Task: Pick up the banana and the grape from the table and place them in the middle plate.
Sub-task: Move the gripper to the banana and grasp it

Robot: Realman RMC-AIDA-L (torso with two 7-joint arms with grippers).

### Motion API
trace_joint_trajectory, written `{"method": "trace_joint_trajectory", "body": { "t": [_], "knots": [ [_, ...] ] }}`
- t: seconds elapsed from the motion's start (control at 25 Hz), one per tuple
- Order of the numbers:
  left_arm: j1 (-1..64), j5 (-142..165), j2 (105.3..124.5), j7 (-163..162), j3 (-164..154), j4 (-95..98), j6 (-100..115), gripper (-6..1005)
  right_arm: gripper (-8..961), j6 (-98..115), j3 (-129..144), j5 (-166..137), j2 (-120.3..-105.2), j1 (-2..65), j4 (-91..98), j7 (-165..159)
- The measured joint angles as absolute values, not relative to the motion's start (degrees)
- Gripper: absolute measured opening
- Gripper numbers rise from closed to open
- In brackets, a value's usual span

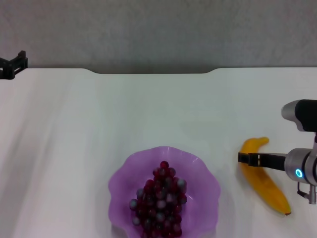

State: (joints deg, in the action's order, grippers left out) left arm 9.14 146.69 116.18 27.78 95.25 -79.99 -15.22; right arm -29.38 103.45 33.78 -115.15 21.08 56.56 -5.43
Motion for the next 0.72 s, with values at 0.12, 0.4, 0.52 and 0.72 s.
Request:
{"method": "trace_joint_trajectory", "body": {
  "t": [0.12, 0.4, 0.52, 0.72],
  "knots": [
    [9.18, 146.69, 116.18, 27.78, 95.21, -79.99, -15.61, 872, 589, -29.41, 104.44, 33.87, -115.22, 21.52, 56.19, -5.42],
    [9.38, 146.69, 116.18, 27.77, 95.51, -80.22, -16.45, 871, 580, -29.42, 105.12, 34.03, -115.31, 22.06, 55.5, -5.45],
    [9.27, 146.69, 116.18, 27.77, 95.41, -80.88, -16.49, 870, 575, -29.5, 105.42, 34.14, -115.31, 22.13, 55.23, -5.5],
    [9.03, 146.69, 116.18, 27.77, 95.21, -81.48, -16.53, 869, 569, -29.57, 105.42, 34.21, -115.32, 22.64, 54.15, -5.53]
  ]
}}
